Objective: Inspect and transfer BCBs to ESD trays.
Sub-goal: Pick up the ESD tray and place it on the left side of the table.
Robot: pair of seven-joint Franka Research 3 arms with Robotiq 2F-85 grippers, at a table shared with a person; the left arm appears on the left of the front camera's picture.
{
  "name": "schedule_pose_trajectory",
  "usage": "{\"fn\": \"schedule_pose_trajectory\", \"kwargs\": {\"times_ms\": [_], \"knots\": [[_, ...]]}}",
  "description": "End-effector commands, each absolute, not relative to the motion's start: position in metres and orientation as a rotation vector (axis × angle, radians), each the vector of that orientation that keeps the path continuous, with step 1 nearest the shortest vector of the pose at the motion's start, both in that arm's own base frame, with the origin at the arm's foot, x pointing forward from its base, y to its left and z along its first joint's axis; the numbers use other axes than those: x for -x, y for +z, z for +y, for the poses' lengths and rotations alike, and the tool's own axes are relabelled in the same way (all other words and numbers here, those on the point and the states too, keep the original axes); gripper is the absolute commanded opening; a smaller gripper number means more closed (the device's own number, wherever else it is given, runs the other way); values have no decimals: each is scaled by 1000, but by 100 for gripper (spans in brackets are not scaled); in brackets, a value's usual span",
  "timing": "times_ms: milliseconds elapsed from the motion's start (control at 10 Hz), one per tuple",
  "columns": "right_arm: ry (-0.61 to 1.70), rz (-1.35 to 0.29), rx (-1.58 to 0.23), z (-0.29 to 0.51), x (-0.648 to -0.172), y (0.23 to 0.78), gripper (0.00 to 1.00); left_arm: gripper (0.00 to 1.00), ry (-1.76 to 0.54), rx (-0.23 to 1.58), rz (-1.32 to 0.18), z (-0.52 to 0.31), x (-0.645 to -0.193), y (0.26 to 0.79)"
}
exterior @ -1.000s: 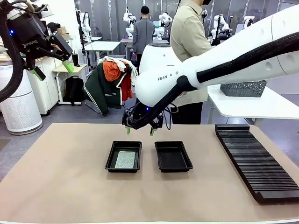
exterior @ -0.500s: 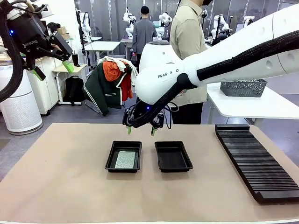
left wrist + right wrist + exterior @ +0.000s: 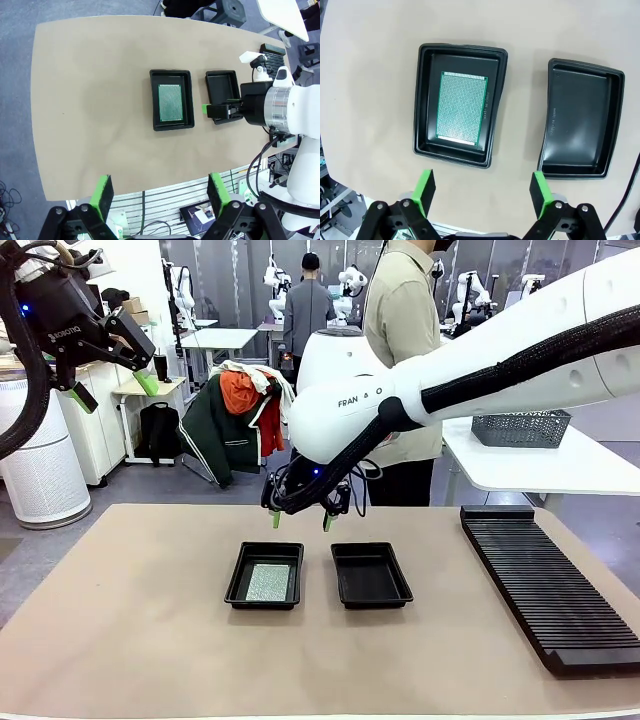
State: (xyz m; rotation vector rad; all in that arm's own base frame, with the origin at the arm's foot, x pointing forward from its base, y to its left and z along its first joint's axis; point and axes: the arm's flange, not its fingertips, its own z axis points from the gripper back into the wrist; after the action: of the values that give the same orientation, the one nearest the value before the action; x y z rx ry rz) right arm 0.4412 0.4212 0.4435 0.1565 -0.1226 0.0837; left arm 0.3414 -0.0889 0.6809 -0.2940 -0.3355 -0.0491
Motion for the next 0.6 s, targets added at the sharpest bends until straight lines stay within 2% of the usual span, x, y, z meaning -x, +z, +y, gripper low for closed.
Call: {"fn": "schedule_pose_trajectory", "kwargs": {"times_ms": [0, 500], "knots": [[82, -129, -159, 422, -441, 444, 100, 100, -48, 301, -336, -89, -340, 679], [82, -129, -159, 422, -441, 444, 100, 100, -48, 301, -336, -89, -340, 679]]}}
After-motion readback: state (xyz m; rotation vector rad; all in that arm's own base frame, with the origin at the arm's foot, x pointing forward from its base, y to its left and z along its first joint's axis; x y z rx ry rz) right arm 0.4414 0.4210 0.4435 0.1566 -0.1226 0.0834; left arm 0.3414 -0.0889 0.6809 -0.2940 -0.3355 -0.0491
